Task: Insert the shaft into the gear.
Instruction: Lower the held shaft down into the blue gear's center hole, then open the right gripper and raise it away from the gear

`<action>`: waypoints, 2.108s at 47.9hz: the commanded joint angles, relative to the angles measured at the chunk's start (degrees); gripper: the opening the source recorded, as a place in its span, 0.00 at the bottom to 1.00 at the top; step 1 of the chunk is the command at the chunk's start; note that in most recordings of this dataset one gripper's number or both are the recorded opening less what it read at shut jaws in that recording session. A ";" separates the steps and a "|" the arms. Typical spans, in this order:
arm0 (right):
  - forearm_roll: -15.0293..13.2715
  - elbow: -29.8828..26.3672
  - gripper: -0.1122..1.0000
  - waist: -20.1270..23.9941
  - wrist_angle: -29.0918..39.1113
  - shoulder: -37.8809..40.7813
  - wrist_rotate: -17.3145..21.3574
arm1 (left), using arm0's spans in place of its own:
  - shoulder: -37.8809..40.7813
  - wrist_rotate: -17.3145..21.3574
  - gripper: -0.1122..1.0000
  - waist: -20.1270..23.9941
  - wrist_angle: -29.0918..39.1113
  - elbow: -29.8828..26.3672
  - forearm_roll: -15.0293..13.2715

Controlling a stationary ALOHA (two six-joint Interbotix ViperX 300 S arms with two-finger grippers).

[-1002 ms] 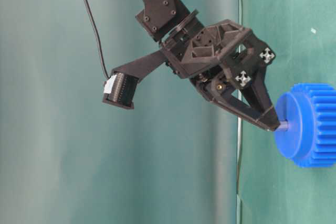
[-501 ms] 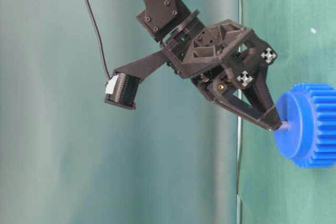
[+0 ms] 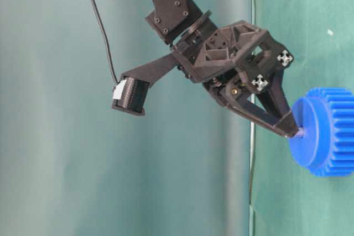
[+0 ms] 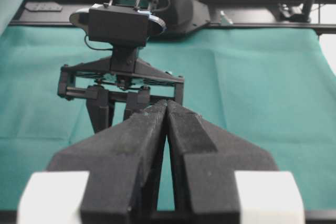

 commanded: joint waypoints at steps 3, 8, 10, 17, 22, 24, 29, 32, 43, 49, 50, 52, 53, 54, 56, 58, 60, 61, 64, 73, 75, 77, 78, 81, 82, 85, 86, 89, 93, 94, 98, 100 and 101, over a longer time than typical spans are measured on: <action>-0.18 -0.70 0.26 -0.09 -0.53 -0.79 -0.09 | 0.26 0.00 0.10 -0.18 -0.35 -1.49 0.18; -0.09 -0.70 0.27 0.00 -0.62 -0.79 0.00 | 0.26 -0.09 0.10 -0.18 -0.35 -1.49 0.18; 0.00 -0.70 0.28 -0.09 -0.62 -0.79 0.00 | 0.26 -0.09 0.10 -0.18 -0.35 -1.49 0.18; 0.00 -0.70 0.65 -0.09 -1.67 -0.79 0.00 | 0.26 -0.09 0.10 -0.18 -0.35 -1.49 0.18; 0.09 -0.70 0.91 -0.09 -2.90 -0.79 0.00 | 0.26 -0.09 0.10 -0.18 -0.35 -1.49 0.18; 0.09 -0.70 0.96 -0.09 -3.08 -0.79 0.00 | 0.26 -0.09 0.10 -0.18 -0.35 -1.49 0.18; 0.00 -0.70 0.94 -0.09 -3.16 -0.79 0.00 | 0.18 -0.09 0.10 -0.18 -0.35 -1.49 0.09; 0.09 -0.79 0.92 -0.09 -3.08 -0.88 0.09 | 0.18 0.00 0.10 -0.18 -0.35 -1.49 0.18; 0.09 -1.05 0.92 -0.09 -2.46 -3.34 0.09 | 0.18 0.00 0.10 -0.18 -0.35 -1.49 0.18; 0.00 -1.05 0.92 0.00 -1.32 -6.42 0.00 | 0.18 0.00 0.10 -0.18 -0.35 -1.49 0.18; 0.00 -1.05 0.92 -0.09 -1.05 -7.38 0.00 | 0.18 0.00 0.10 -0.09 -0.35 -1.49 0.18; 0.00 -1.05 0.92 0.00 -0.62 -8.61 0.00 | 0.18 0.00 0.10 -0.18 -0.35 -1.49 0.18; 0.00 -1.05 0.92 -0.09 -0.35 -9.32 0.00 | 0.09 0.00 0.10 -0.18 -0.35 -1.49 0.18; 0.00 -0.88 0.92 0.00 0.00 -10.11 0.00 | 0.18 0.00 0.10 -0.18 -0.35 -1.58 0.18; 0.00 -0.79 0.92 -0.09 0.53 -11.60 -0.09 | 0.18 0.00 0.10 -0.09 -0.35 -1.49 0.18; -0.09 -0.70 0.92 -0.09 1.14 -13.10 -0.09 | 0.09 0.00 0.10 -0.18 -0.35 -1.49 0.18; -0.09 -0.53 0.92 -0.09 1.93 -14.85 -0.18 | 0.18 0.00 0.10 -0.18 -0.35 -1.49 0.18; -0.09 -0.44 0.92 -0.09 2.29 -15.56 -0.18 | 0.09 0.00 0.10 -0.18 -0.35 -1.49 0.18; -0.09 -0.09 0.92 -0.09 3.34 -18.02 -0.26 | 0.09 0.00 0.10 -0.18 -0.35 -1.49 0.18; -0.09 3.08 0.92 0.00 4.39 -25.66 -0.35 | 0.09 0.00 0.10 -0.18 -0.35 -1.49 0.18; -0.18 4.04 0.92 -0.09 4.39 -27.33 -0.35 | 0.00 0.00 0.10 -0.18 -0.35 -1.58 0.18; -0.18 5.19 0.92 -0.09 4.31 -29.00 -0.26 | 0.00 0.00 0.10 -0.18 -0.35 -1.58 0.18; -0.09 5.89 0.92 -0.09 4.13 -29.88 -0.26 | 0.00 0.00 0.10 -0.09 -0.35 -1.58 0.18; -0.09 8.26 0.92 -0.09 3.96 -33.05 -0.09 | 0.00 0.00 0.10 -0.18 -0.35 -1.58 0.18; -0.18 8.96 0.92 -0.09 3.78 -33.93 0.00 | 0.00 0.00 0.10 -0.18 -0.35 -1.58 0.18; 0.00 10.81 0.92 0.00 3.78 -36.56 0.09 | 0.00 0.00 0.10 -0.18 -0.35 -1.58 0.18; 0.09 11.43 0.92 0.00 3.87 -37.44 0.09 | 0.00 0.00 0.10 -0.18 -0.35 -1.58 0.18; 0.18 13.01 0.92 0.00 4.04 -39.99 0.18 | 0.00 0.00 0.10 -0.18 -0.35 -1.58 0.18; 0.26 15.29 0.92 -0.09 4.13 -43.42 0.26 | 0.00 0.00 0.10 -0.18 -0.35 -1.58 0.18; 0.26 15.73 0.92 -0.09 4.13 -44.12 0.26 | 0.00 0.00 0.10 -0.18 -0.35 -1.58 0.18; 0.35 17.67 0.92 -0.09 4.13 -46.32 0.26 | 0.00 0.00 0.10 -0.18 -0.35 -1.58 0.18; 0.53 18.46 0.92 -0.09 4.13 -47.20 0.44 | 0.00 0.00 0.10 -0.09 -0.35 -1.58 0.18; 0.53 18.81 0.92 -0.09 4.13 -47.55 0.62 | 0.00 0.00 0.10 -0.18 -0.35 -1.58 0.18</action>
